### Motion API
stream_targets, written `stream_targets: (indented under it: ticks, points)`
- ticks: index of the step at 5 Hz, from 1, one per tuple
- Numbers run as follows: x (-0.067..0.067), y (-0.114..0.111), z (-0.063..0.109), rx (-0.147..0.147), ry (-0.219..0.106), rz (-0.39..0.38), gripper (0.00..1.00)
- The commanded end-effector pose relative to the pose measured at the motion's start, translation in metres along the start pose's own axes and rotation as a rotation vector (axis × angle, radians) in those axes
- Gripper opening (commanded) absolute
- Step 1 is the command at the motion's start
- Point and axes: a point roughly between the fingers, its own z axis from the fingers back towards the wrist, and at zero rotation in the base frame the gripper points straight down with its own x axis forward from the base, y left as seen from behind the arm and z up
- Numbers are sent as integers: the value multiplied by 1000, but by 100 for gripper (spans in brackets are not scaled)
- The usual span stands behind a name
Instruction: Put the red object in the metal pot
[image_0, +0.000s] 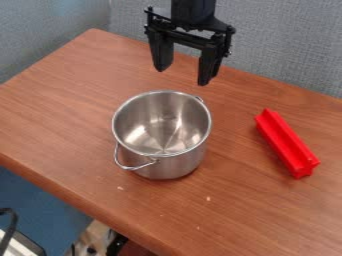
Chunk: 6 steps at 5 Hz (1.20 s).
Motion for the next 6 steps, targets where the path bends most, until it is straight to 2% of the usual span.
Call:
stream_targets:
  ticks: [1,2,3,4,6]
  points:
    - [-1,-1,-5,1,15,2,100]
    - [2,-21,-14,13,-5,114,100]
    - [8,-51,-21,20,-51,186,100]
    - [16,-78,-29,23,-70,306,100]
    - [30,-111,-48,-9,-141,567,100]
